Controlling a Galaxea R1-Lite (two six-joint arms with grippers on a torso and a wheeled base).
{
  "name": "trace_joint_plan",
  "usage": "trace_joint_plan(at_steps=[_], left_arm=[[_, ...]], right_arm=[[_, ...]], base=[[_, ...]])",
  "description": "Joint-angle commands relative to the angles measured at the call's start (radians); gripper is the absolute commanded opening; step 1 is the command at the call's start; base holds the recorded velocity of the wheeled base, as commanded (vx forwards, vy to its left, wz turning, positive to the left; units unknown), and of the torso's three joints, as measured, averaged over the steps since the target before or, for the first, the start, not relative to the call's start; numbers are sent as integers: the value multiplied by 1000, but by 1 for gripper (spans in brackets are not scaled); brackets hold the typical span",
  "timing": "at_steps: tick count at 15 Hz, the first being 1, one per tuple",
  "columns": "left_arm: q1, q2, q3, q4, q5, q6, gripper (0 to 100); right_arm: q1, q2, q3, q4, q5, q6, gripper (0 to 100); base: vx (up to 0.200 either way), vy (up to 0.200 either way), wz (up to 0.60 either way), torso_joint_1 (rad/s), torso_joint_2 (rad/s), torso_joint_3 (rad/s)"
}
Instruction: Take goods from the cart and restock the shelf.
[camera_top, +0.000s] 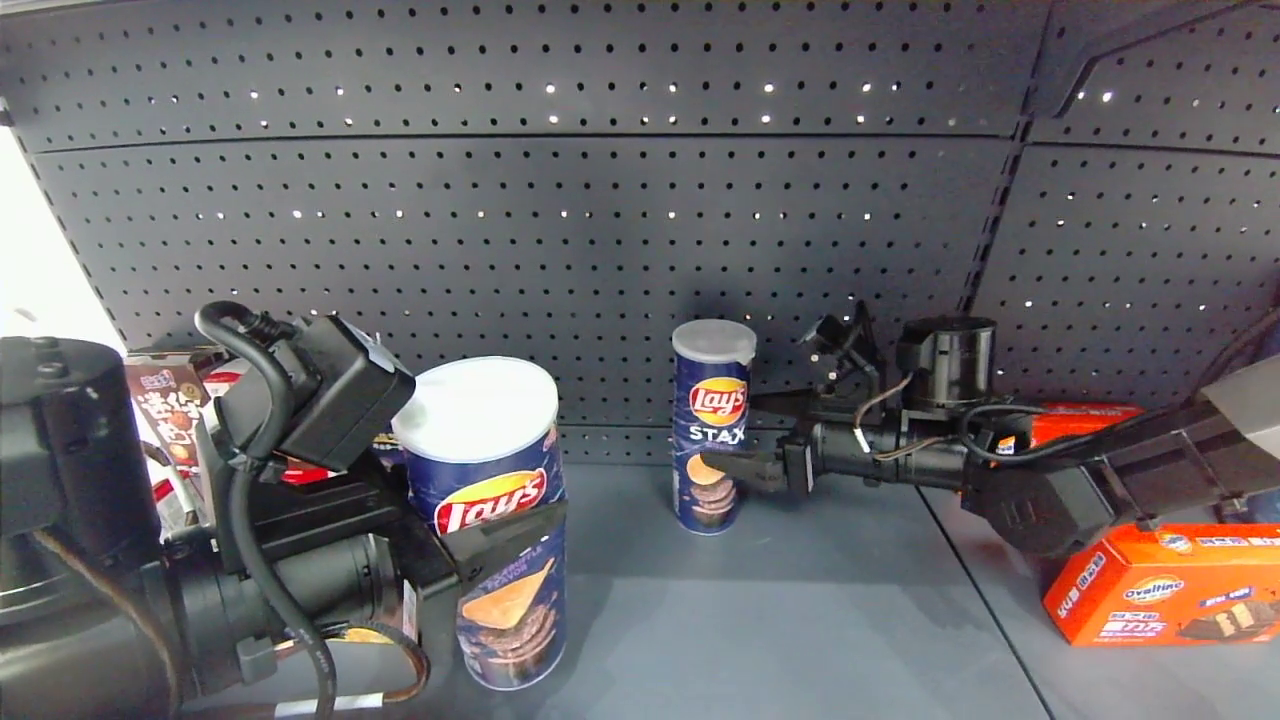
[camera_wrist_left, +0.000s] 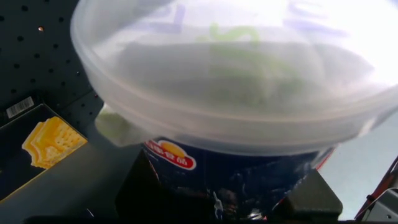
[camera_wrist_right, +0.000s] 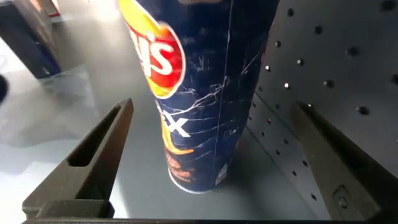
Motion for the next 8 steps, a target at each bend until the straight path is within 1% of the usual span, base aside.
trace_joint_plan(at_steps=[1,4,8], left_arm=[[0,2,1,-1,0,0,0],[1,2,1,-1,0,1,0],[1,2,2,-1,0,0,0]], right_arm=[[11,35,-3,-2,-1,0,100],[28,58,-3,-2,-8,0,100],[29,100,-42,-2,-13,0,100]], base=[[0,0,0,0,0,0],[0,0,0,0,0,0],[0,0,0,0,0,0]])
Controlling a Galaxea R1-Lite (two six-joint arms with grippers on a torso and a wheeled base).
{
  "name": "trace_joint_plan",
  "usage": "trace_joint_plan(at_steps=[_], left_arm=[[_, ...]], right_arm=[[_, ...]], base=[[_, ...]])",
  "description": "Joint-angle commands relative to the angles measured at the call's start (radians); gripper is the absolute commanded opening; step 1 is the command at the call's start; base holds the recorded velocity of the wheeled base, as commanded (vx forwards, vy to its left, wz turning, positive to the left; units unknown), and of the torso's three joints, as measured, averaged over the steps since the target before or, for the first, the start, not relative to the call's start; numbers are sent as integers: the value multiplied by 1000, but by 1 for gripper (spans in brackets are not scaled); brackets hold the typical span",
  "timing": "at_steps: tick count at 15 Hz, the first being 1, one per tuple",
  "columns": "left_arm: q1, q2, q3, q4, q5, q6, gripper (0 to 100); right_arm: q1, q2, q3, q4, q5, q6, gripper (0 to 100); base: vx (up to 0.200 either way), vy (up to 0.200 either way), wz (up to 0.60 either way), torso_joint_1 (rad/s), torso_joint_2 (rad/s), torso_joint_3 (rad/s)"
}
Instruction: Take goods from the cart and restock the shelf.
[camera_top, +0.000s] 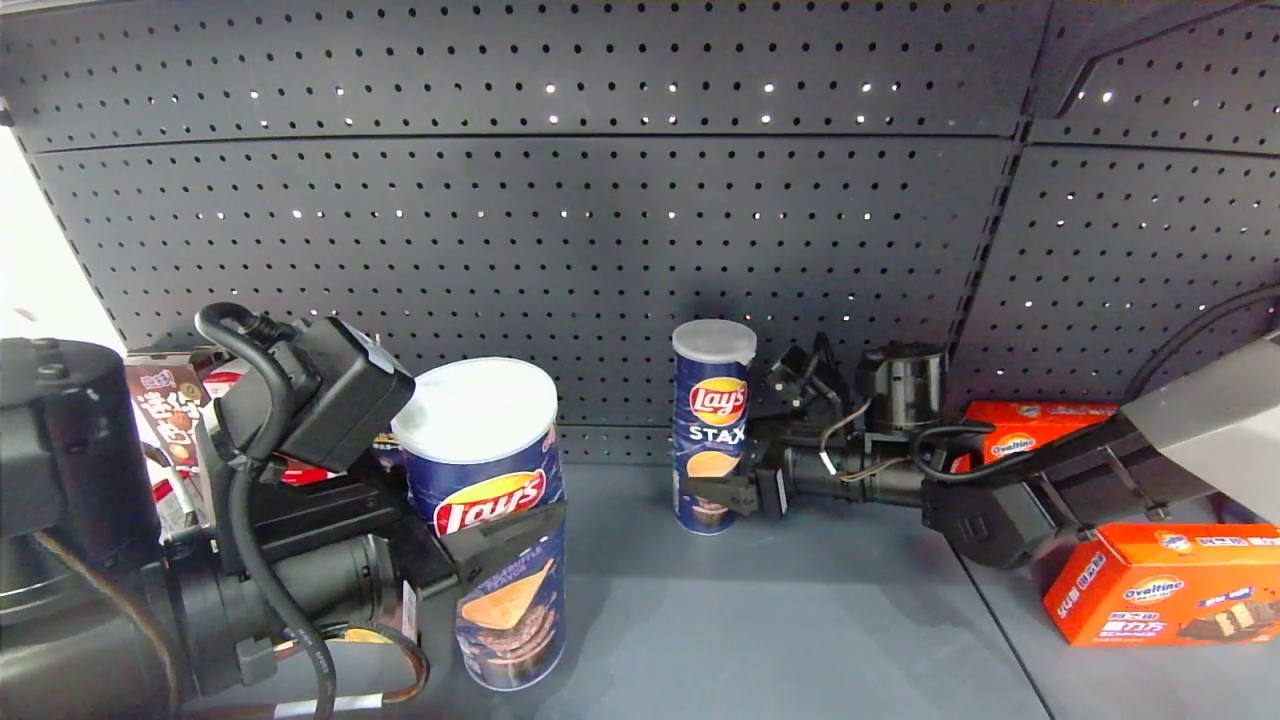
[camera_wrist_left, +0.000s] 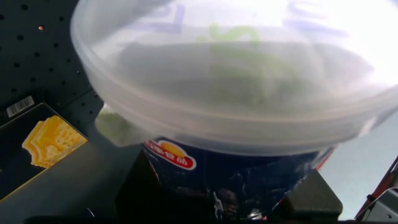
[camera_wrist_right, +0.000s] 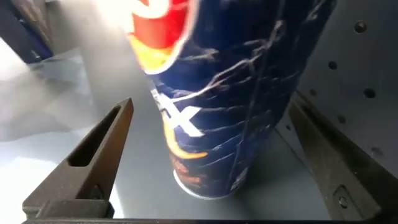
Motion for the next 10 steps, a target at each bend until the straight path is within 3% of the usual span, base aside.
trace_joint_plan(at_steps=[1,7,8,10], left_arm=[[0,2,0,0,0,0,0],[4,2,2,0,0,0,0],[10,2,3,0,0,1,0],[12,2,5,0,0,1,0]], right_arm=[[0,23,-21,0,0,0,100],[2,63,-50,-2,-18,2,100],[5,64,-51,-2,-20,2,0],[13,61,-51,-2,-23,2,0]], base=[[0,0,0,0,0,0],[0,0,0,0,0,0],[0,0,0,0,0,0],[0,0,0,0,0,0]])
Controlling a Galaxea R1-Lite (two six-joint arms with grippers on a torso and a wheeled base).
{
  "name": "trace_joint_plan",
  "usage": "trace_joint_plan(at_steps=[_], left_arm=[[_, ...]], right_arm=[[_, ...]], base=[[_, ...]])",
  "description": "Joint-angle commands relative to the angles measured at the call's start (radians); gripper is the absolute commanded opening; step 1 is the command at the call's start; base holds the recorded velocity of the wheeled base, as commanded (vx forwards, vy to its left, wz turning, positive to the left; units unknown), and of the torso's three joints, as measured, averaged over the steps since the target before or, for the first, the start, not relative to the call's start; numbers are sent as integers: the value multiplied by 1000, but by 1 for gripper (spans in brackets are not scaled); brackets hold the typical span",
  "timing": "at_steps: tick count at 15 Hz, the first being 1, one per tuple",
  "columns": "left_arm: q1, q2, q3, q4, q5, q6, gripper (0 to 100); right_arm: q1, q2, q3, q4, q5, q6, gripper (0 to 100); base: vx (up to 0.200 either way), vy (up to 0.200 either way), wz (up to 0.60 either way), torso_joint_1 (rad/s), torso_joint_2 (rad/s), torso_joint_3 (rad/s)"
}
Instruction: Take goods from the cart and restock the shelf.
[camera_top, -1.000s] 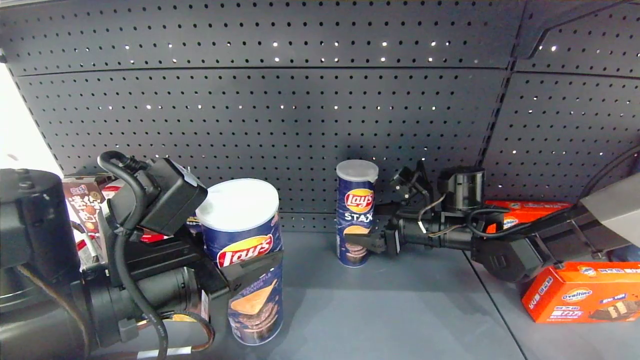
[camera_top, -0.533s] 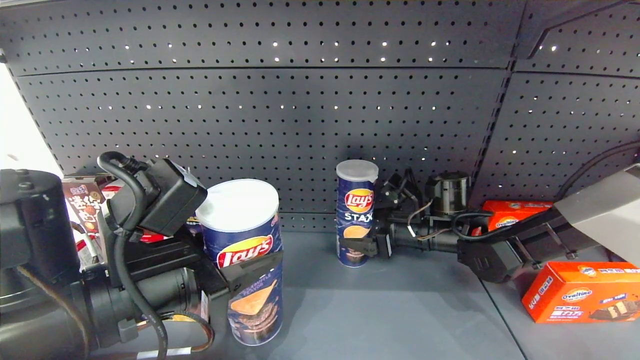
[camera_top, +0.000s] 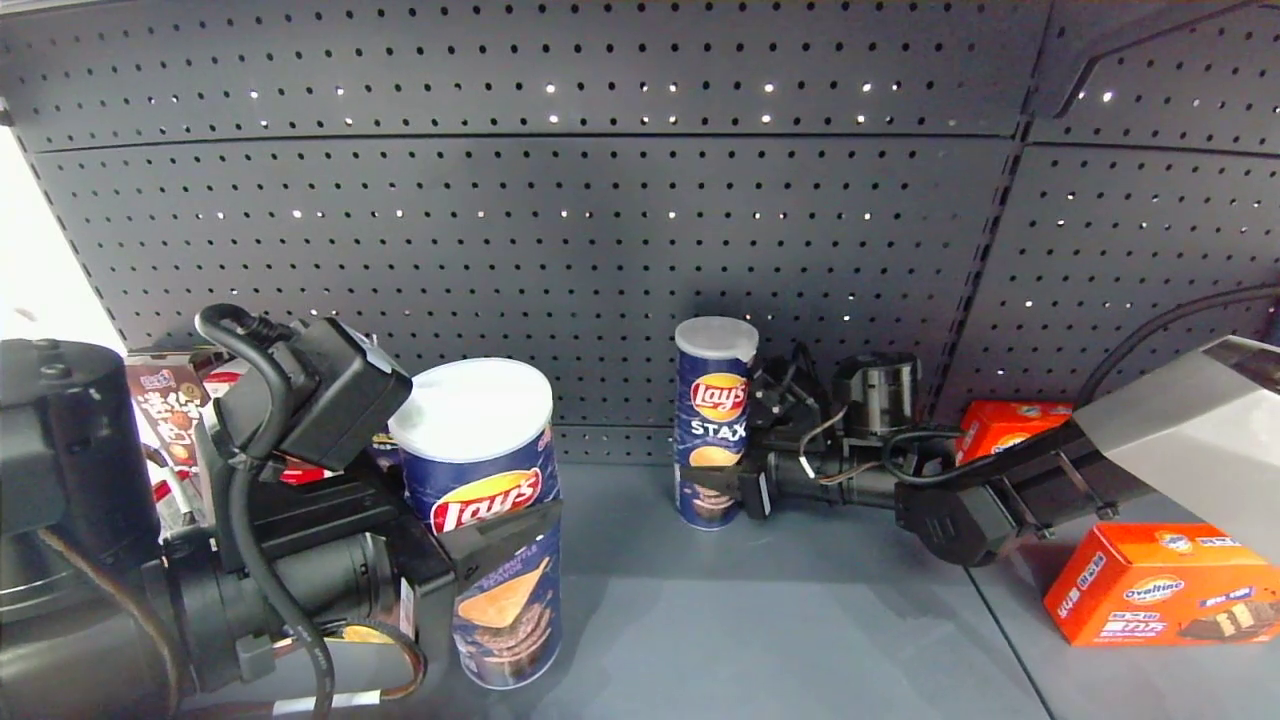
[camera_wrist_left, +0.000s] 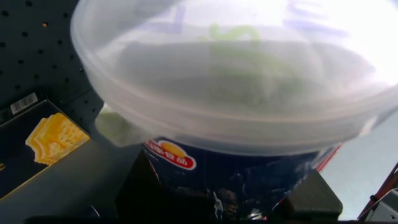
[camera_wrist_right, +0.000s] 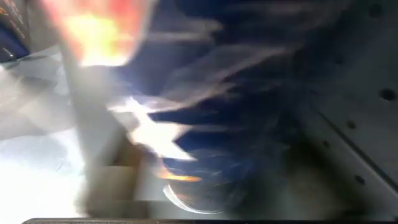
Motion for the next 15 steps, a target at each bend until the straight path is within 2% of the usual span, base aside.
trace_joint_plan(at_steps=[1,5,10,15], left_arm=[[1,0,1,0,0,-1,0],[1,2,4,0,0,-1,0],[1,2,4,0,0,1,0],[1,2,1,0,2,-1,0]], right_arm=[[4,-3,-1,1,1,-1,0],[7,-36,29,-1,-3,-1,0],[32,-183,170,-2,-99,-1,0],[81,-281,260,-2,-105,16,0]], base=[[0,0,0,0,0,0],[0,0,0,0,0,0],[0,0,0,0,0,0],[0,0,0,0,0,0]])
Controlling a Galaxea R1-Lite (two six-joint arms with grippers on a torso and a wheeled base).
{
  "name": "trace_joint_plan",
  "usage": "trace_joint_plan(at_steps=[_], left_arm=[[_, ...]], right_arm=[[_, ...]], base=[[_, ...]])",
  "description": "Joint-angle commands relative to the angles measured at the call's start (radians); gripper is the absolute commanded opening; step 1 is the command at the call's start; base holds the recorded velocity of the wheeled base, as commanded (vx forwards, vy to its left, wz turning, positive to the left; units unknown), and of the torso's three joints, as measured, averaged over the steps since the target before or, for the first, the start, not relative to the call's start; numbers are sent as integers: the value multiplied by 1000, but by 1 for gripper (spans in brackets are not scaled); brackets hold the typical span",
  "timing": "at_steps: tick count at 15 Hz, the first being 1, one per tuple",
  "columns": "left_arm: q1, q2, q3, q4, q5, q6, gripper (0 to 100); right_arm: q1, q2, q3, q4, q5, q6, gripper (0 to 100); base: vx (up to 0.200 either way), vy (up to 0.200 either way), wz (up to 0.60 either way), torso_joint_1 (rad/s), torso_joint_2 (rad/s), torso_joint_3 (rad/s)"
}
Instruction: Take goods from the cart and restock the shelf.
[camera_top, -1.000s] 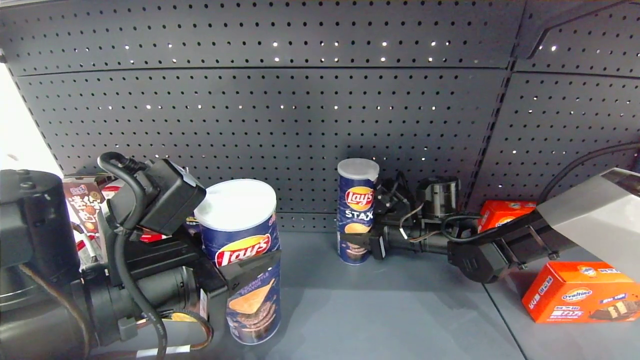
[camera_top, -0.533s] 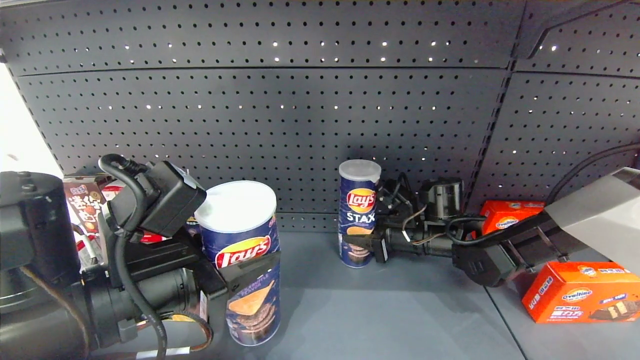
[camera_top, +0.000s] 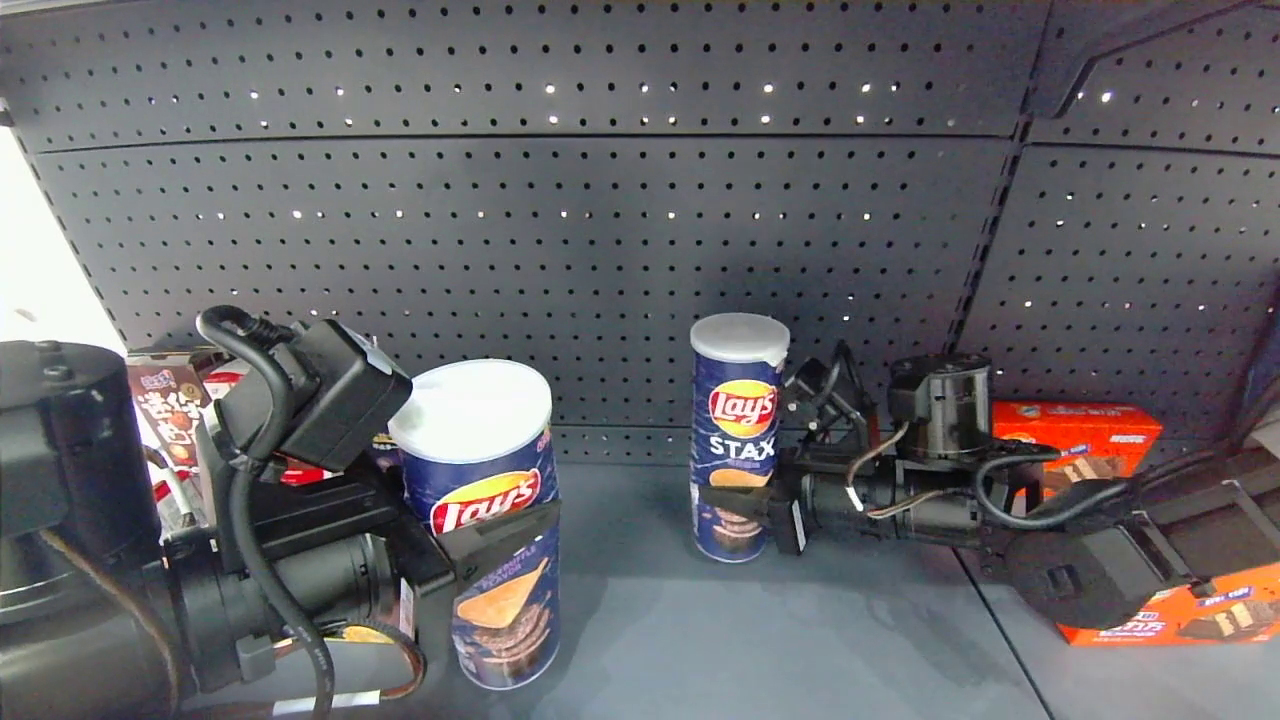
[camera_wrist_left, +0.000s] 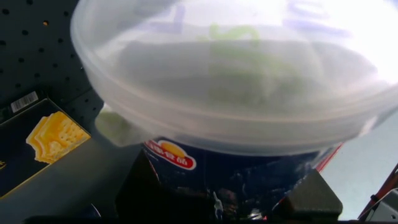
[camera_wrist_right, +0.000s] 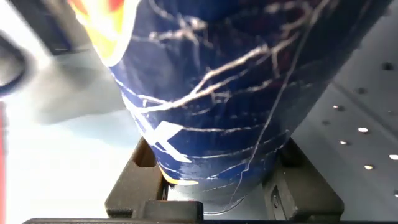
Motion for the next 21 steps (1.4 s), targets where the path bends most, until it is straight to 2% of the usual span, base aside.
trace_joint_plan(at_steps=[1,3,5,12,21], left_arm=[[0,2,1,-1,2,0,0],[0,2,1,1,2,1,0],[0,2,1,2,2,1,0],[-2,5,1,4,3,1,0],[1,17,3,4,12,1,0]], right_arm=[[39,-94,79,-2,-2,16,0],[56,-127,130,-19,-8,16,0],[78,-158,208,-99,-11,19,0],[124,-241,397,-182,-11,19,0],[137,-175,472,-300,-9,55,0]], base=[[0,0,0,0,0,0],[0,0,0,0,0,0],[0,0,0,0,0,0],[0,0,0,0,0,0],[0,0,0,0,0,0]])
